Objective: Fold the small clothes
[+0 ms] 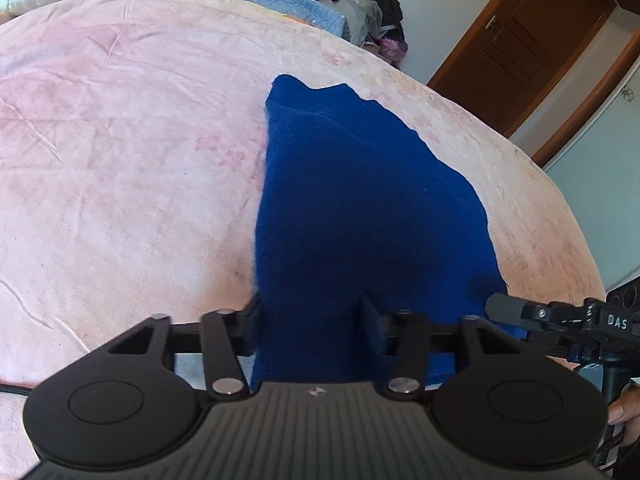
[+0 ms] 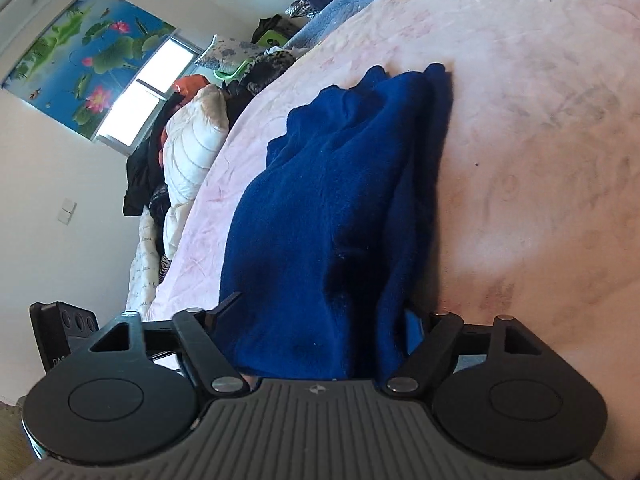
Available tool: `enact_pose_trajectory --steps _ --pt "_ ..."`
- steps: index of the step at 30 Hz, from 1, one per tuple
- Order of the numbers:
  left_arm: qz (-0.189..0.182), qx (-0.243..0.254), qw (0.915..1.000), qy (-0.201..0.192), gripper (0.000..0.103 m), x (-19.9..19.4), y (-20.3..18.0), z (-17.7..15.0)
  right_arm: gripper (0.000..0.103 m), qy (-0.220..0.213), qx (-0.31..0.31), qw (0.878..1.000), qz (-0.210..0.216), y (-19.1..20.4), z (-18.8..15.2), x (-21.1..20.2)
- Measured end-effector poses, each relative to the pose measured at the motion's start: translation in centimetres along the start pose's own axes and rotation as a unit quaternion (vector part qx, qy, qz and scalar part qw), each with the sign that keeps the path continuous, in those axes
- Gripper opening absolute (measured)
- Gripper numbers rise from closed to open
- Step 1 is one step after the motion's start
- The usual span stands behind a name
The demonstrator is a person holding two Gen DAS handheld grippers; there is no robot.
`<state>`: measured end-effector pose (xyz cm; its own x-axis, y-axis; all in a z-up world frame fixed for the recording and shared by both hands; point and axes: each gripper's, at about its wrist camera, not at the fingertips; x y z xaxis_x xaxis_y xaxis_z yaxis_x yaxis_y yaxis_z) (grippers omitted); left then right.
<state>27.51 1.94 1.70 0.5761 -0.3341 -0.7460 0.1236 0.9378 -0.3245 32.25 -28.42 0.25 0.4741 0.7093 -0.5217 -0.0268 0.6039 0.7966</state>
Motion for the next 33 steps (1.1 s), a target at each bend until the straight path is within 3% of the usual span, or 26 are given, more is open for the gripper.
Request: enact_pose_trajectory --steps 1,3,7,10,14,19,33 --pt "0.004 0.004 1.0000 0.004 0.032 0.0 0.1 0.1 0.039 0.007 -0.001 1.000 -0.009 0.0 0.0 0.1" --pt "0.006 0.011 0.9999 0.011 0.028 0.0 0.2 0.3 0.020 0.021 0.005 0.999 -0.027 -0.5 -0.2 0.4" --pt "0.022 0.047 0.9986 0.011 0.020 -0.1 -1.0 0.2 0.020 0.015 0.021 1.000 -0.006 -1.3 -0.7 0.1" --pt "0.043 0.079 0.9959 0.005 0.020 0.1 -2.0 -0.2 0.021 0.013 0.021 1.000 -0.006 -1.4 -0.9 0.1" --pt "0.049 0.081 0.9955 0.002 0.021 0.3 -2.1 -0.3 0.027 0.008 0.015 1.000 -0.012 -1.4 -1.1 -0.1" --pt "0.052 0.098 0.9938 -0.002 0.011 -0.2 -2.6 -0.4 0.019 0.007 0.034 0.999 -0.004 -1.7 -1.0 -0.2" --pt "0.052 0.108 0.9927 -0.005 0.011 -2.3 -3.0 -0.5 0.018 0.019 0.037 0.999 0.008 -0.7 -1.4 -1.3"
Point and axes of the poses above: each gripper's, at about its wrist camera, not at the fingertips, and x roughly the way its jaws point, y to its left, z to its top, and after that the axes turned 7 degrees about x, right-handed
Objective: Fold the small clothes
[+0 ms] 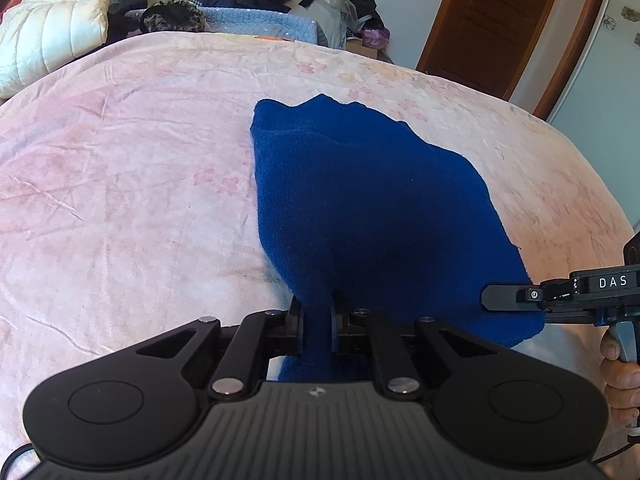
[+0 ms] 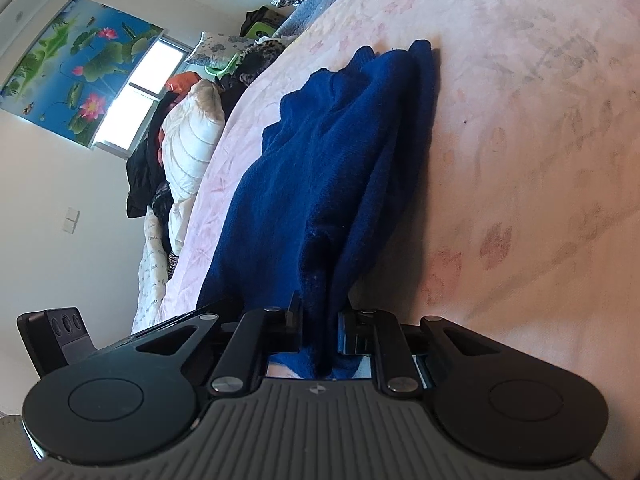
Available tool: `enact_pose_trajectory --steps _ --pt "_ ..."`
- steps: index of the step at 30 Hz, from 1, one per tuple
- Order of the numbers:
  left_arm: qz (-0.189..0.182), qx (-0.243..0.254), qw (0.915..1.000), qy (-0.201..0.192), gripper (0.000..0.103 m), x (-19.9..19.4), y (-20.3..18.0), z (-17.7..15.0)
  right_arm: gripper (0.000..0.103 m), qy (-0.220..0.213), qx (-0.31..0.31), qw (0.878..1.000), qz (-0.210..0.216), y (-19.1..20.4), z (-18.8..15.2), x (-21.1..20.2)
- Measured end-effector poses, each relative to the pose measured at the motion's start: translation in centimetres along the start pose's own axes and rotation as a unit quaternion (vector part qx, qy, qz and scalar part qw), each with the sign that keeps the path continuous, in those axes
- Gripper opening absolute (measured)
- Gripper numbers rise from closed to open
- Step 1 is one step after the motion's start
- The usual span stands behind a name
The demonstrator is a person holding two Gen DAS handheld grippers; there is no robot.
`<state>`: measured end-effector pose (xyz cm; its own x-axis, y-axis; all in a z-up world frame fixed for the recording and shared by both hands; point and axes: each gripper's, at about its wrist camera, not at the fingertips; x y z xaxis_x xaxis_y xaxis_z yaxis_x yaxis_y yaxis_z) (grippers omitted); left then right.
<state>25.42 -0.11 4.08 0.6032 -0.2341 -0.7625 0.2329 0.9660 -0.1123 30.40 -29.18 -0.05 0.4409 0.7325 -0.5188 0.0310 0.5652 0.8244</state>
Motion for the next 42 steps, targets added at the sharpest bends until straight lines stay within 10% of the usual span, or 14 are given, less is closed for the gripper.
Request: enact_pose_trajectory --steps 42 --pt "-0.012 -0.016 0.9998 0.010 0.011 -0.8 0.4 -2.3 0.018 0.019 -0.005 1.000 -0.001 0.0 -1.4 -0.4"
Point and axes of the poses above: each gripper's, at about its wrist camera, not at the fingertips, and x roughly the way its jaws point, y to its left, z to its top, and after that the axes turned 7 degrees about x, right-handed
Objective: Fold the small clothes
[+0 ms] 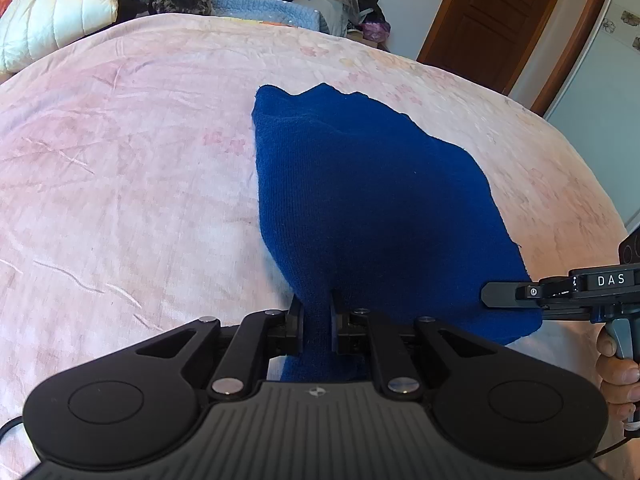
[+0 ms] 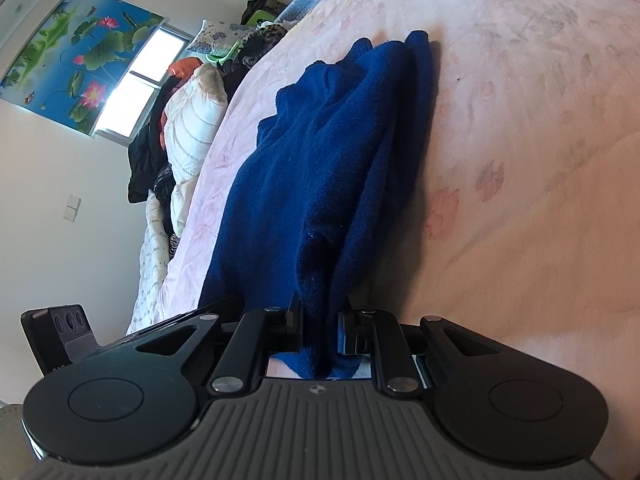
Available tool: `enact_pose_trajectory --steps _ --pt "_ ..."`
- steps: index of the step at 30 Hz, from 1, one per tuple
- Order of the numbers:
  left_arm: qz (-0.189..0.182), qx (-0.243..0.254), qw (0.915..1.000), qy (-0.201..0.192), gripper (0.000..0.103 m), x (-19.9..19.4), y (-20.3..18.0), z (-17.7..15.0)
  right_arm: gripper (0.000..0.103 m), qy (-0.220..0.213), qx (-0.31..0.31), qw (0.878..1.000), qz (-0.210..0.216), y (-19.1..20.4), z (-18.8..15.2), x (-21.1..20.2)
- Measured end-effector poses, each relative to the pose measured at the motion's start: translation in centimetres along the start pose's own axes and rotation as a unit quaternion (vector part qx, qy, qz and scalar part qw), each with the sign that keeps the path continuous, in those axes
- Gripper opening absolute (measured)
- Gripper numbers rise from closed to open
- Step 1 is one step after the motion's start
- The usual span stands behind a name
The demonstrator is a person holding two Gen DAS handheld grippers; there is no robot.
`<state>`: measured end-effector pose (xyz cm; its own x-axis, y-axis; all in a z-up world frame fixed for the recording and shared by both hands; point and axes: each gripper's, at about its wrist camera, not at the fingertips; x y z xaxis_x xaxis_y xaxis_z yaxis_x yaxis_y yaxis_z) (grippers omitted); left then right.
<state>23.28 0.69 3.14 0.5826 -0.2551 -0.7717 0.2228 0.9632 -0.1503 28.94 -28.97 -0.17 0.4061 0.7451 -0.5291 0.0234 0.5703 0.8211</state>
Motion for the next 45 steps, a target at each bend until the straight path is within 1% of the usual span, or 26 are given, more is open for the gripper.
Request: enact_pose_trajectory --steps 28,37,45 --pt "-0.008 -0.008 0.9999 0.006 0.011 0.1 0.5 0.2 0.018 0.011 -0.013 1.000 0.000 1.0 -1.0 -0.3" --pt "-0.013 0.004 0.9999 0.000 0.011 -0.8 0.5 0.7 0.019 0.020 -0.028 0.999 -0.003 1.9 -1.5 -0.8" --pt "-0.014 0.006 0.9999 0.003 0.011 -0.9 0.6 0.1 0.019 0.025 -0.033 0.999 -0.004 1.9 -2.0 -1.1"
Point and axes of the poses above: each gripper's, at about its wrist camera, not at the fingertips, and x roughly the way its jaws point, y to its left, z to its top, and after that the axes turned 7 degrees about x, right-handed
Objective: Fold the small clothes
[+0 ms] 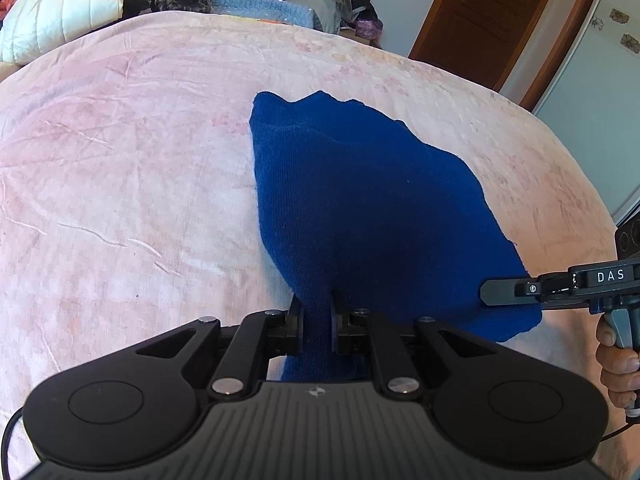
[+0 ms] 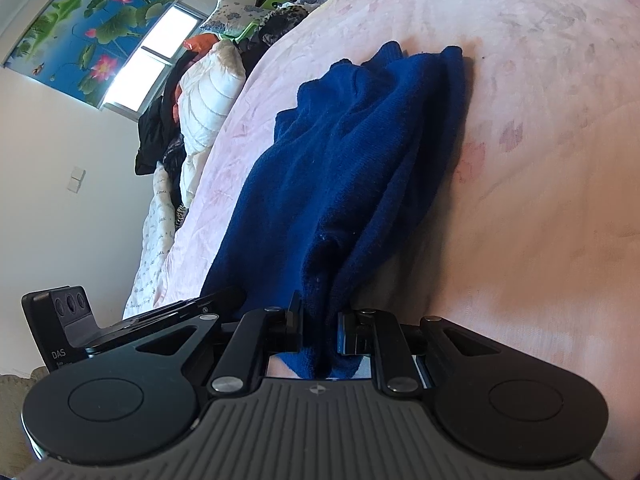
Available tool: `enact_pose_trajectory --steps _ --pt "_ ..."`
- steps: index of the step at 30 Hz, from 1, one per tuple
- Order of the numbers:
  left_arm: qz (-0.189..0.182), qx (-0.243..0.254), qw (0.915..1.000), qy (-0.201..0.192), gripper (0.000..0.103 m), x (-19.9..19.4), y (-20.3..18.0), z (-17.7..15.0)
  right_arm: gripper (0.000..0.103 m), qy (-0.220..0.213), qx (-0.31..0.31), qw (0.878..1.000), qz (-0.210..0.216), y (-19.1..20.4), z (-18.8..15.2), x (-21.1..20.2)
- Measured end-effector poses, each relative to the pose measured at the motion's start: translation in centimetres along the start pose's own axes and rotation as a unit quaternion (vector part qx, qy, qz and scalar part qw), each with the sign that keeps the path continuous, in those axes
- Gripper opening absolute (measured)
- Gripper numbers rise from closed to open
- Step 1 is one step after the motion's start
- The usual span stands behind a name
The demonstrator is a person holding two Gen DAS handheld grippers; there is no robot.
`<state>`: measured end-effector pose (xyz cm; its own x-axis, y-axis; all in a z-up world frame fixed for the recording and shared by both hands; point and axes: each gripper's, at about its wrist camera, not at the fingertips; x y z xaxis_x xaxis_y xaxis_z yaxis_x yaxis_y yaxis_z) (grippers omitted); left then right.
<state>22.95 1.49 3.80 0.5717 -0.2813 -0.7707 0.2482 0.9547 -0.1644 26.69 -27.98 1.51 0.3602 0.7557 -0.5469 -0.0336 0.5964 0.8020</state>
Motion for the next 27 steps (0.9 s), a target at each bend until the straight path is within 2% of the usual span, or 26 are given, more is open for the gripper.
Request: enact_pose_trajectory --steps 27 --pt "-0.001 0.003 1.0000 0.003 0.011 0.4 0.0 -0.1 0.019 0.008 -0.008 1.000 -0.004 0.7 -1.5 -0.3"
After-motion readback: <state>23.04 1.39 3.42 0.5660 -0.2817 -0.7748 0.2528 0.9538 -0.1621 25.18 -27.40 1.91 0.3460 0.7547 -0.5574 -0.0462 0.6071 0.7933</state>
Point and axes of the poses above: each gripper's, at about its wrist camera, not at the fingertips, and x roughly the way its jaws point, y to its left, z to its top, and after that the axes turned 7 degrees about x, right-handed
